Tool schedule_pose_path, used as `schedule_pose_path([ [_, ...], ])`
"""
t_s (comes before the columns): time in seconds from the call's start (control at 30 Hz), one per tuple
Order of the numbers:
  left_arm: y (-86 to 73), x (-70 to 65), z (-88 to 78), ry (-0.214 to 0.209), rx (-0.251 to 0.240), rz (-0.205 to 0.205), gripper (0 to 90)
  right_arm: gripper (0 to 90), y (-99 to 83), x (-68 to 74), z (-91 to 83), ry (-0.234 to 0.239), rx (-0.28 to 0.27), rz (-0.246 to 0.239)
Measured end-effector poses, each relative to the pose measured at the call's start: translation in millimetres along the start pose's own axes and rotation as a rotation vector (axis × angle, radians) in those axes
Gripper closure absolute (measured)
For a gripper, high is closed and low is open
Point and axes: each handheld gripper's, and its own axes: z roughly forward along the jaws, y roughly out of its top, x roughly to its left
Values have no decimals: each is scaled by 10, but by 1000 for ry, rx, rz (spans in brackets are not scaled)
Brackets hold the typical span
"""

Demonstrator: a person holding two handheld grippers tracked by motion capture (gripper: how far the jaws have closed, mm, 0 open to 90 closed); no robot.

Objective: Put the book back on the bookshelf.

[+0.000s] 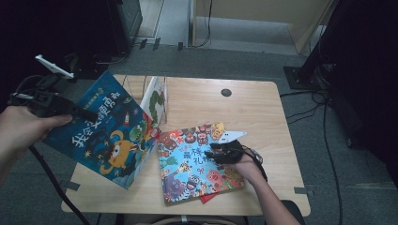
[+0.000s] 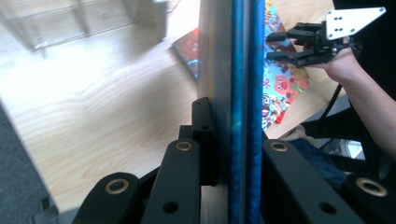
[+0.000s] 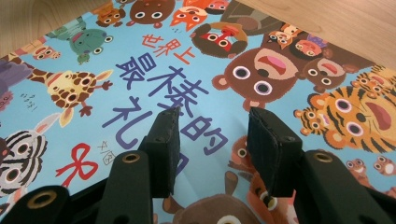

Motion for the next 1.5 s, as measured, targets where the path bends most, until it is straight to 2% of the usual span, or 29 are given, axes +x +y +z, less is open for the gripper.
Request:
schedule_pose_path([
  [0.07,-59,92,-50,8,-10,-26,832,544,6,-5,6,8,2,0],
  [0.1,-59,92,-50,8,-10,-26,831,544,6,-5,6,8,2,0],
  [0.17,-116,194,-96,15,-19,-62,831,544,12,-9,12,9,1,-2],
  [0.2,-168,289,-136,24,-30,-93,830,544,16,-8,16,9,3,-5],
  [0.27,-201,373,-174,34,-39,-120,829,544,19,-9,20,10,3,-5],
  [0.3,-201,373,-174,34,-39,-120,830,544,21,-8,21,10,3,-5],
  [0.33,-214,462,-213,38,-47,-142,830,544,22,-8,22,11,4,-6],
  [0.4,-214,494,-230,44,-50,-145,831,544,23,-6,22,11,5,-6],
  [0.5,-207,631,-333,70,-67,-170,830,544,21,-5,23,9,3,-6],
  [0.53,-207,631,-333,70,-67,-170,830,544,21,-5,23,9,3,-6],
  [0.57,-205,705,-392,81,-73,-190,830,545,21,-6,22,9,4,-6],
  [0.67,-194,766,-430,88,-82,-212,829,548,19,-11,24,11,1,-6],
  [0.7,-165,818,-449,95,-87,-229,830,548,20,-10,25,11,1,-7],
  [0.77,-148,835,-452,99,-89,-233,830,548,20,-10,26,11,0,-8],
  [0.9,-8,933,-440,107,-79,-253,829,549,20,-5,26,7,1,-14],
  [1.1,138,953,-407,125,-78,-257,829,555,18,-8,26,7,-1,-15],
  [1.13,214,947,-393,133,-77,-265,830,555,19,-8,26,6,0,-16],
  [1.27,345,960,-365,148,-77,-276,830,557,20,-3,29,2,-1,-24],
  [1.5,513,1030,-322,143,-101,-293,830,558,20,-1,29,3,1,-25],
])
